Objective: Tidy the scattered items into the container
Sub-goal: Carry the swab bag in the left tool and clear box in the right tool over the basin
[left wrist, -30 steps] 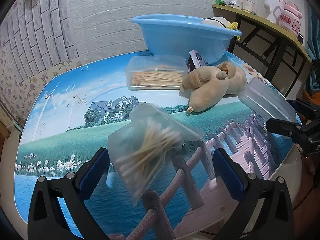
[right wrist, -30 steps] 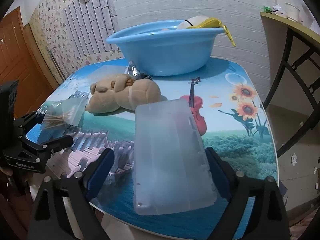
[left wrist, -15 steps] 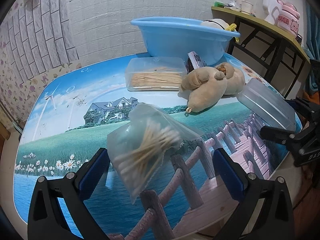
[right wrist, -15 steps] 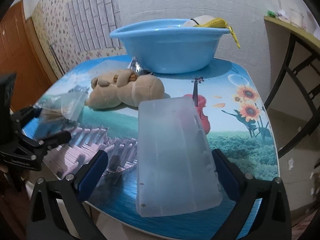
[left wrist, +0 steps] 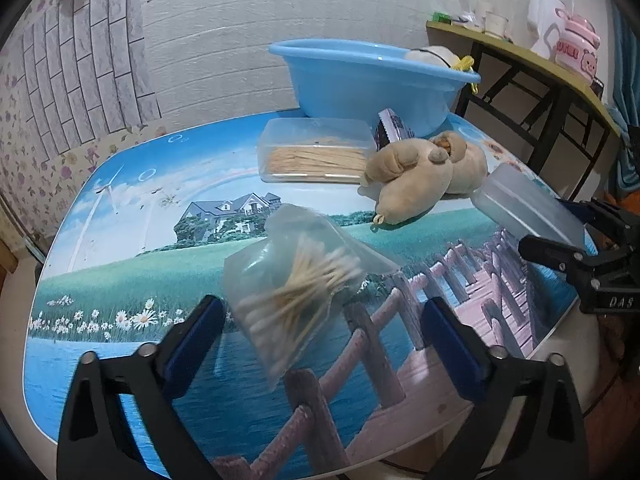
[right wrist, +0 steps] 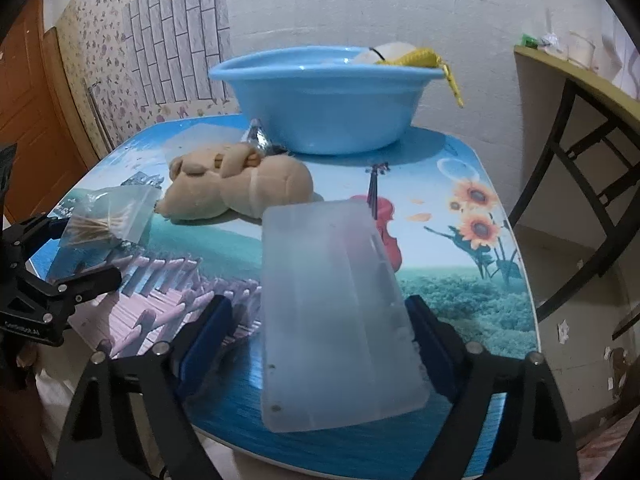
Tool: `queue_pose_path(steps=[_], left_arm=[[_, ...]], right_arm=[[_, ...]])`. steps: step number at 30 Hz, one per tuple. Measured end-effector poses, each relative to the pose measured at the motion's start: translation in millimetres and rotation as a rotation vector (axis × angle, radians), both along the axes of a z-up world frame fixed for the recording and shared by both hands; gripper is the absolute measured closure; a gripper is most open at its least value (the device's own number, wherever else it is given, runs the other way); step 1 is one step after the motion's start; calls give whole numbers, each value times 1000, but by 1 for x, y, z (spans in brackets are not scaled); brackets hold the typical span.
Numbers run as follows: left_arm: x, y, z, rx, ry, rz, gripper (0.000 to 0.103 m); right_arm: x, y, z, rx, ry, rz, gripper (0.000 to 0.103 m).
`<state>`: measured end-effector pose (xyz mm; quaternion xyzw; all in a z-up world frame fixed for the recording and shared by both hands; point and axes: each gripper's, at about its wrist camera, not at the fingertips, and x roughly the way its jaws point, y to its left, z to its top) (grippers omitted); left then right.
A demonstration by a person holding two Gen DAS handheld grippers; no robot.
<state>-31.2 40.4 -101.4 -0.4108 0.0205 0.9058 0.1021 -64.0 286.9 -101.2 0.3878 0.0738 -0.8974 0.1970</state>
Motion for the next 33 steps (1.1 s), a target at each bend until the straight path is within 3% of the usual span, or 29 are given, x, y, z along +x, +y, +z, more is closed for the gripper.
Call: queue_pose_path(steps=[6, 8, 10, 16, 23, 33], left_arm=[[3, -1, 3, -6, 22, 4, 39], [4, -1, 3, -7, 27, 5, 53], [4, -1, 3, -7, 29, 8, 58], [5, -3, 5, 2, 30, 6, 72], [6, -13, 17, 35, 41, 35, 76], [7, -20, 64, 66, 109, 46, 76]], right_arm=[[2, -5, 2, 3, 13, 26, 19], [-3, -2, -1, -1, -4, 12, 27], [-7, 1, -3, -1, -25, -20, 41], [-6, 7, -1, -43, -18, -26, 41], [4, 13, 15, -128, 31, -27, 42], [18, 2, 50, -189, 112, 14, 42]])
